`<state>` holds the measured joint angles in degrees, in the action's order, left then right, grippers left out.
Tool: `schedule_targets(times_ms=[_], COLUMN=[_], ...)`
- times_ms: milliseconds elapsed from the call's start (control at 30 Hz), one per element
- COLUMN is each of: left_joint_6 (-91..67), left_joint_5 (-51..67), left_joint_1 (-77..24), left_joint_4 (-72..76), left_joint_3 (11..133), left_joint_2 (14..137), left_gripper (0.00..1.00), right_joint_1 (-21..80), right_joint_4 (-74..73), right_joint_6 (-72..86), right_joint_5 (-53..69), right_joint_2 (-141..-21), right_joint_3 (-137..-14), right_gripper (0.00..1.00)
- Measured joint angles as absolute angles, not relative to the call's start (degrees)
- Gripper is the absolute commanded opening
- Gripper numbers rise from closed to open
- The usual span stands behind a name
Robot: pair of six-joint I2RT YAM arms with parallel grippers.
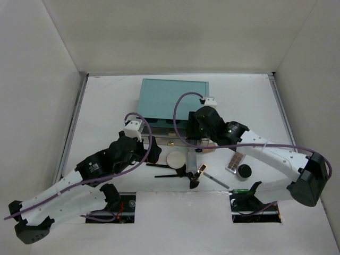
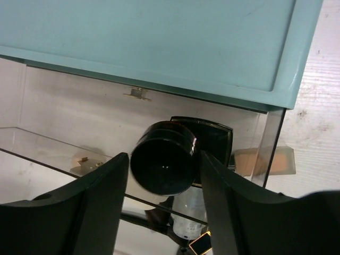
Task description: Organize the makeup
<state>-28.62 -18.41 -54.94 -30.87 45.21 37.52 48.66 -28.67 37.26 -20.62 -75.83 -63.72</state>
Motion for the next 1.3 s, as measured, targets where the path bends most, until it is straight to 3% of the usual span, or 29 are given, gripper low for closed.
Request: schedule_targets(times_ms=[167,467,733,933,1300], left_joint_6=[-28.6,-28.5,-25.6,-23.2,-22.4], left_joint_5=[-18.5,-19.1,-18.4,-17.4,-20.0], left_joint_1=[-59.1,-75.0,-87.1,-85.3,-80.9], left_joint_4=[-29.7,-25.8,-17.8,-15.7,-15.9], left_joint_3=[45.3,50.6,60.7,66.1,70.8], left_joint_2=[40.6,57.3,83.9,97.9,107.5], left_gripper=[1.0,1.0,0.84,0.7,0.69], right_joint_1=[48.6,44.4,33.1,27.9,24.4], right_joint_4=[-28.5,-28.5,-31.6,-34.6,-35.7], right_joint_6=[37.3,37.3,38.9,39.4,39.4], right_joint_5=[-20.3,-20.1,-20.7,-20.0,-17.9], right_joint_2=[-76.0,-65.1,-50.7,-45.1,-40.6], right_joint_3=[-63.7,-61.0,-54.0,-50.3,-48.3], right_gripper=[0.75,0.74,0.73,0.73,0.73])
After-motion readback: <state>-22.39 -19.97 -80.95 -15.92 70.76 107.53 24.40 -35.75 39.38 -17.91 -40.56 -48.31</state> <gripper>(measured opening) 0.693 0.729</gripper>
